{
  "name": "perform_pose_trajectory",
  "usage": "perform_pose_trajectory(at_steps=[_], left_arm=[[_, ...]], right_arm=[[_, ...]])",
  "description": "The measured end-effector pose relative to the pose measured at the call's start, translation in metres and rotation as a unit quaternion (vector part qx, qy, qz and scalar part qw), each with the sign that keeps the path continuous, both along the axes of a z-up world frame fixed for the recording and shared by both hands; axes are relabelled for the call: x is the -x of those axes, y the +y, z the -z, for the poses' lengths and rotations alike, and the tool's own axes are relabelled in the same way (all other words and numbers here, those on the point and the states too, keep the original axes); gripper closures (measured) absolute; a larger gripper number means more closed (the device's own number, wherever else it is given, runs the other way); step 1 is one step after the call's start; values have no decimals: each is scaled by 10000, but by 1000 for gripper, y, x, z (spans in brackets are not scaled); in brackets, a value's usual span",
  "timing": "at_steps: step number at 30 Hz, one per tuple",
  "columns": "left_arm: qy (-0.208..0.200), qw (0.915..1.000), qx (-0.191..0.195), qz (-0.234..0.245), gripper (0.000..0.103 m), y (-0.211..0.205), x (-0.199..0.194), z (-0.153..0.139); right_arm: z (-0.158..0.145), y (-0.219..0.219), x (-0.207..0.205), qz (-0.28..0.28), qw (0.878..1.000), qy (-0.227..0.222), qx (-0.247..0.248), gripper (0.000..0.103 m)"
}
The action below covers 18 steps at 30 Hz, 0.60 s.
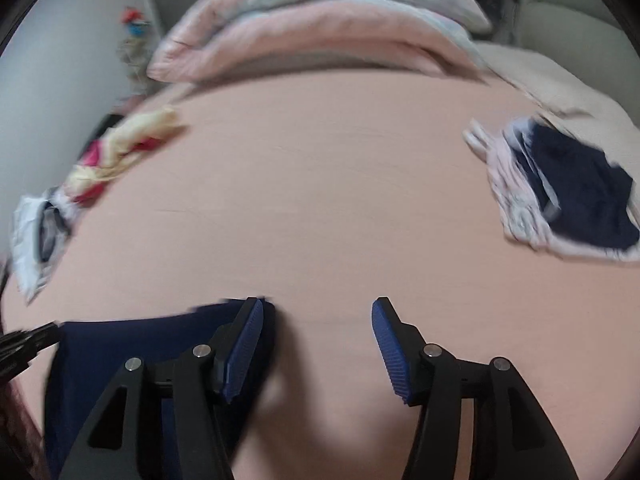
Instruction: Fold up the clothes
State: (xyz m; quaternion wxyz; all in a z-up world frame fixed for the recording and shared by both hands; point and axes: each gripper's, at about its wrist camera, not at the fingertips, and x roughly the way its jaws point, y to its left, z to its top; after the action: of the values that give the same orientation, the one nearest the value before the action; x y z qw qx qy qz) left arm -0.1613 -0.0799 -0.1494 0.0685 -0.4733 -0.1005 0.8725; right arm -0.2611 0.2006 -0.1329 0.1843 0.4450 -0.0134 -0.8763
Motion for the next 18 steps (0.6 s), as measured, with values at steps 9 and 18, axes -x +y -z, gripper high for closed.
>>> perform_pose_trajectory(at_steps=[9, 18], left_arm=[[-428, 9966, 654, 270, 98, 22, -14, -16], [-955, 9799, 1375, 1081, 97, 59, -45, 21]], right_arm=[[-17, 17, -13, 180, 9983, -197, -526, 47], [-2, -33, -119, -917, 9898, -944, -552, 52]])
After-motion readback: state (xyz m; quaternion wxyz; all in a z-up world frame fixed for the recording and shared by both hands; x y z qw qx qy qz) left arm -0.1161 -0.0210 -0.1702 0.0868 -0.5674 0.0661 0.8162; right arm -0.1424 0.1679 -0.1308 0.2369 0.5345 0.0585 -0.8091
